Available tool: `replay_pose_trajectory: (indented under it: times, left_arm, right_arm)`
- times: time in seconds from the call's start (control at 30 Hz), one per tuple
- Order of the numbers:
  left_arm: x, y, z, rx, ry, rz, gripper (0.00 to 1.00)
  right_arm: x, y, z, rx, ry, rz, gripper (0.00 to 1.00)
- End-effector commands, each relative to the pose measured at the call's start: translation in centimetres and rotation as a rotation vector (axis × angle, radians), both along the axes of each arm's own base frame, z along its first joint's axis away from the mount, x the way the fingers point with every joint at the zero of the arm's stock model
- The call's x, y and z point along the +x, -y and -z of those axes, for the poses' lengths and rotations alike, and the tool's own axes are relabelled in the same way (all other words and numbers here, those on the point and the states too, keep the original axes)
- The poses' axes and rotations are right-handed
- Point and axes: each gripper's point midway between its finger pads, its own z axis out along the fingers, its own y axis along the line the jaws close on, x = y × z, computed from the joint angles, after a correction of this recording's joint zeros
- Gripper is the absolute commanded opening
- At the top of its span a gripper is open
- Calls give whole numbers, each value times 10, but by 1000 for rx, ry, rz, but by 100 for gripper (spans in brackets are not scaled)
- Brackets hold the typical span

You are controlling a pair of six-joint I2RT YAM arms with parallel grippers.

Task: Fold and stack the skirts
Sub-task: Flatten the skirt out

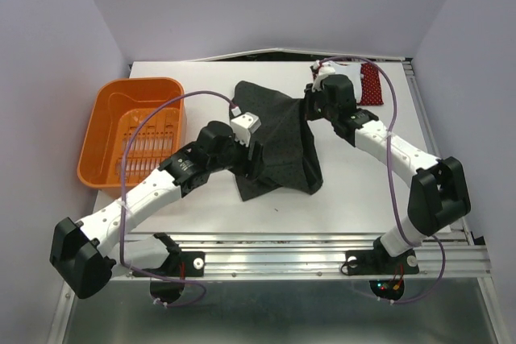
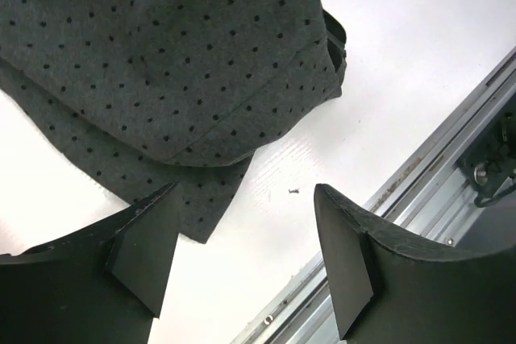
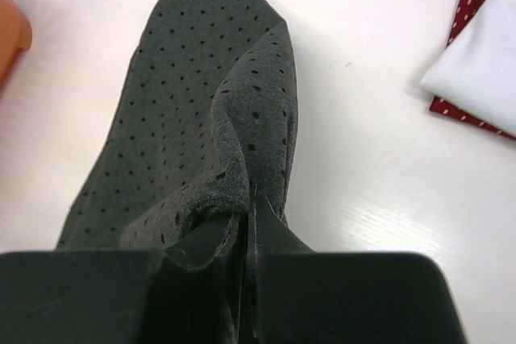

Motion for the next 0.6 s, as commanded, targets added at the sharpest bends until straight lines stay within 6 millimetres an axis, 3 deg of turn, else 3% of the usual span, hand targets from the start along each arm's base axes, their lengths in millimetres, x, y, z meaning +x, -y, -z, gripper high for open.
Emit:
replay_pose_trajectory:
  times: [0.0,0.07,0.23,0.3,0.33,0.43,0.57]
  left_arm:
    - [24,13,-33,-12,184,-85,78]
    - [35,14,-47,-13,266,-89,78]
    - [63,-4,-122,-125,527,-86,70]
    - [56,-2,-139,-127,640,47,67]
    - [50,2,-148,-154,683,150,66]
    - [37,12,-143,-32,854,427,66]
    - [41,15,-131,99,1012,562,76]
  right_arm:
    - [8,-2,-26,223,-86,88,1]
    - [3,-10,-35,250,-92,41,1]
    - [-43,-49,-54,310,-79,-317,1]
    - [-64,-58,-67,343,-21,-443,1]
    - [-73,-60,-64,354,-29,-479,1]
    - [-98,-69,-80,395,7,-628,1]
    - [-114,-75,-88,387,29,-725,1]
